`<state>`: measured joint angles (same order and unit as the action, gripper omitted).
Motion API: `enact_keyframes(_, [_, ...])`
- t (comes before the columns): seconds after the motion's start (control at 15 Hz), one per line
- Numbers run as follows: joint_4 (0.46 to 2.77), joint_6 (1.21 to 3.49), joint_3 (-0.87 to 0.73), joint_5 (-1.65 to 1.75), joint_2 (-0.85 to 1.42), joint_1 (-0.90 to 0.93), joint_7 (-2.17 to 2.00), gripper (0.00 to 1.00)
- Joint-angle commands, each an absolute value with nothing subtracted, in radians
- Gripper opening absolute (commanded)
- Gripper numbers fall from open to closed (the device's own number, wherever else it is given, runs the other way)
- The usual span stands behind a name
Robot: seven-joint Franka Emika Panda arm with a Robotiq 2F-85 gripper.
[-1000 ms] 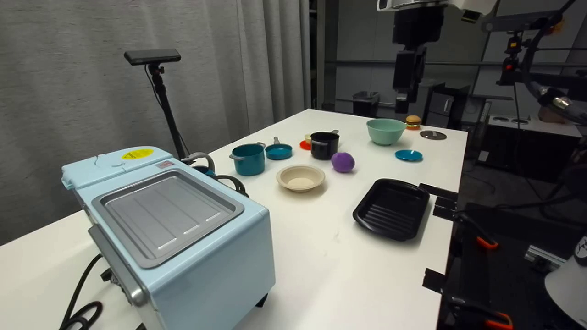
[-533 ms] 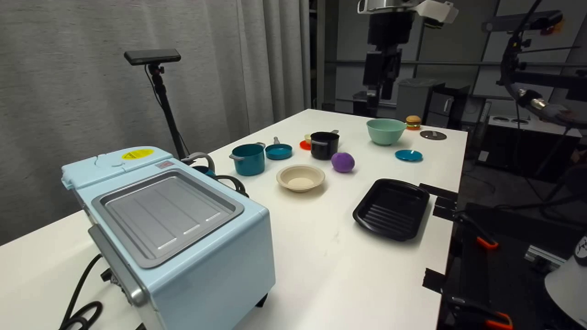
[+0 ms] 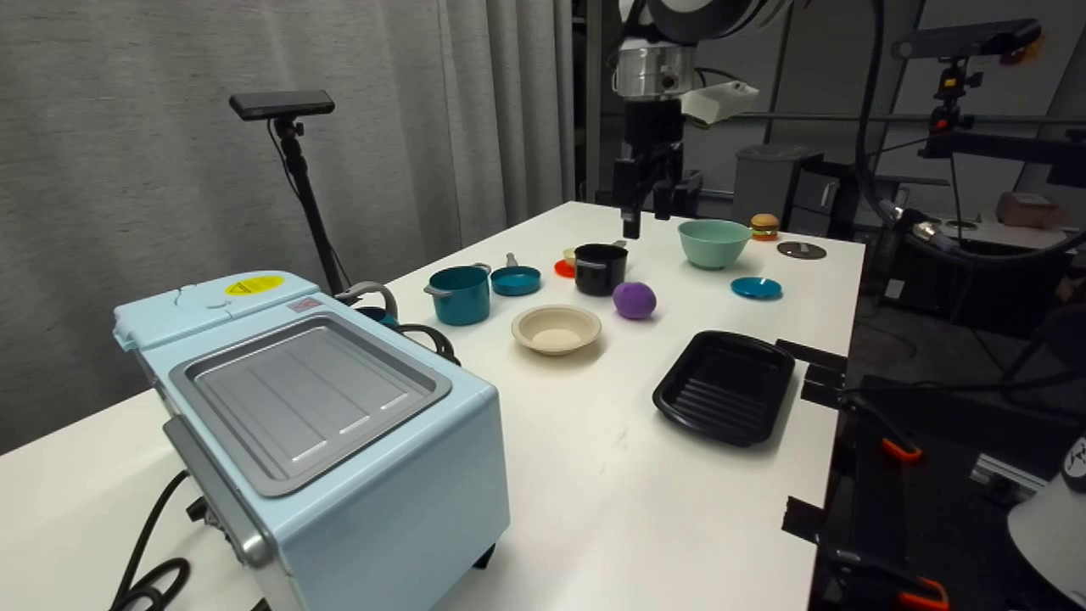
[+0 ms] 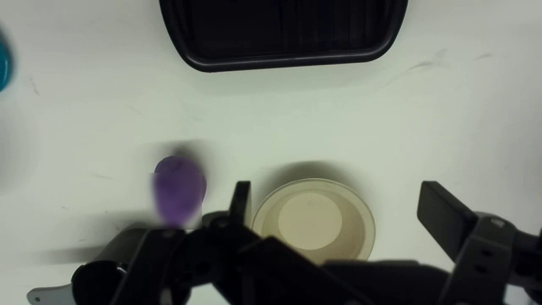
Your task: Pick up the purple toy from the table, put it in the bowl, put it back on the table and then put it back in the bowl.
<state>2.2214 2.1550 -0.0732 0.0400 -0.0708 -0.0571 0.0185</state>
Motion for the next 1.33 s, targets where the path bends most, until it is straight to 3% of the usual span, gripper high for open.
enact_keyframes(0.0, [2.104, 2.201, -0.094, 0.061, 0.087, -0.085, 0.008, 1.0])
enact_keyframes(0.73, [1.859, 2.314, -0.151, 0.101, 0.481, -0.107, -0.045, 1.0])
enact_keyframes(1.27, [1.827, 2.334, -0.192, 0.195, 0.585, -0.081, -0.159, 1.0])
